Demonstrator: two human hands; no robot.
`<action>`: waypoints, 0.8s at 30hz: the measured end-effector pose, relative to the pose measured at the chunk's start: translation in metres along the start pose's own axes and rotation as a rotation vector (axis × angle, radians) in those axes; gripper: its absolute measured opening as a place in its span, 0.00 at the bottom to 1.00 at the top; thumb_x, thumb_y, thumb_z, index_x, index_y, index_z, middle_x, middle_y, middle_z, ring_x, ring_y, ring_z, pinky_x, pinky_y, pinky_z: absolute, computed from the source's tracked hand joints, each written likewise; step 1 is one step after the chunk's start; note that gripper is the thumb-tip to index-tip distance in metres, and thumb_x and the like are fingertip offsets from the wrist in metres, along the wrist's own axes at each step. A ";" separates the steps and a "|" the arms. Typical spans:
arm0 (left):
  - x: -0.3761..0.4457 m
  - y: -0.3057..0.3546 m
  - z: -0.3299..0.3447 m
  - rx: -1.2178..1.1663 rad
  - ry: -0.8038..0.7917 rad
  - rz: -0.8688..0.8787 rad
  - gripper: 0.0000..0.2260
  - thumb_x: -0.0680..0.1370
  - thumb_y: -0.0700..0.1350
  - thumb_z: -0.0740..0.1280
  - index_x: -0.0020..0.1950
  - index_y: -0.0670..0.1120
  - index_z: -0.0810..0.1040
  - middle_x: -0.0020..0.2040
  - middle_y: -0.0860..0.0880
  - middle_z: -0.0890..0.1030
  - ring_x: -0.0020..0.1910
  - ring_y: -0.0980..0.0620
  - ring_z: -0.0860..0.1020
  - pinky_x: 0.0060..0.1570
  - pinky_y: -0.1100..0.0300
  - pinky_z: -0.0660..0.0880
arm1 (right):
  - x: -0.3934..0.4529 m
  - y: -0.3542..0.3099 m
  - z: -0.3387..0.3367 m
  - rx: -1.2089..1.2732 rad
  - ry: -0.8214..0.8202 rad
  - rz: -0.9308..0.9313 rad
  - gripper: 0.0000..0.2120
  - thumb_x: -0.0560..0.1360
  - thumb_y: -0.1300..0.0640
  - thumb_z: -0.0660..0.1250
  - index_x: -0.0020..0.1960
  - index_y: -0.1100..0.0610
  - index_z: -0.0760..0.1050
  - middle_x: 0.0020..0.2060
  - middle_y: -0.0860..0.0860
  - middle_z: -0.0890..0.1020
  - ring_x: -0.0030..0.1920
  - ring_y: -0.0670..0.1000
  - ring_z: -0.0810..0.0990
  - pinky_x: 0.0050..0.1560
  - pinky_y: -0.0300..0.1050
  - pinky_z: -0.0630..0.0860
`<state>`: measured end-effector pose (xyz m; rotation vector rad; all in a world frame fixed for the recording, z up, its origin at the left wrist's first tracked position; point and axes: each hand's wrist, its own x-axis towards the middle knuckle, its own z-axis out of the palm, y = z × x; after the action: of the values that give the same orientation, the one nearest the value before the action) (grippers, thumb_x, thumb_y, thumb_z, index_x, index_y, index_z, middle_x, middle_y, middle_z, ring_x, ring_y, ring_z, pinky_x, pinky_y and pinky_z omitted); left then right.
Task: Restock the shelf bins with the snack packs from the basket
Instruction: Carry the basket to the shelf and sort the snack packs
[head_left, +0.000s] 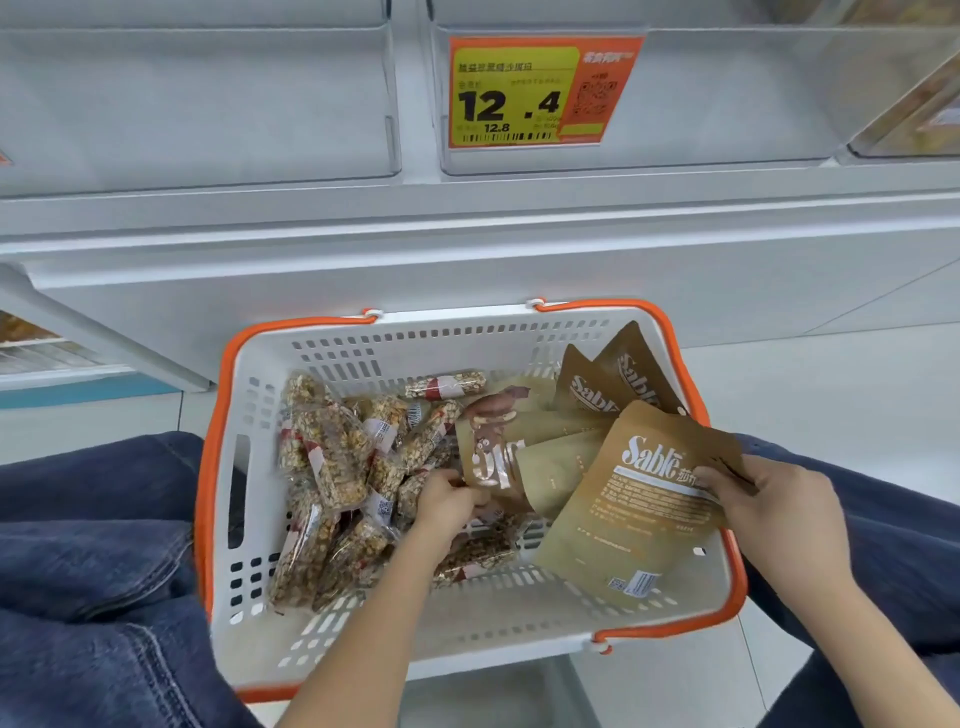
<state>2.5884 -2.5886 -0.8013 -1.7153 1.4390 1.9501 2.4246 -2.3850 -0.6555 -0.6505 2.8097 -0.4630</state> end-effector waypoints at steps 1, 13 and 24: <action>-0.008 0.011 -0.006 -0.068 -0.008 0.045 0.20 0.73 0.32 0.70 0.60 0.43 0.68 0.49 0.43 0.80 0.42 0.49 0.80 0.34 0.62 0.76 | 0.000 0.000 0.001 -0.001 0.003 -0.005 0.08 0.75 0.54 0.70 0.38 0.56 0.82 0.25 0.49 0.78 0.29 0.54 0.78 0.31 0.50 0.76; -0.060 0.099 -0.036 -0.857 -0.042 0.196 0.11 0.78 0.30 0.60 0.59 0.34 0.75 0.53 0.43 0.79 0.48 0.51 0.80 0.40 0.65 0.80 | -0.033 0.005 -0.025 -0.060 0.010 -0.319 0.16 0.70 0.66 0.70 0.52 0.50 0.84 0.35 0.51 0.85 0.35 0.57 0.83 0.36 0.50 0.79; -0.069 0.146 -0.041 -1.427 -0.127 0.152 0.16 0.75 0.28 0.63 0.64 0.32 0.70 0.60 0.36 0.76 0.54 0.40 0.79 0.42 0.53 0.81 | -0.036 0.015 -0.033 -0.075 0.061 -0.513 0.16 0.65 0.64 0.78 0.48 0.48 0.85 0.36 0.45 0.85 0.32 0.49 0.83 0.27 0.40 0.75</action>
<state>2.5403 -2.6635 -0.6603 -1.6838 -0.1192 3.4173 2.4409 -2.3474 -0.6254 -1.4049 2.7044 -0.4664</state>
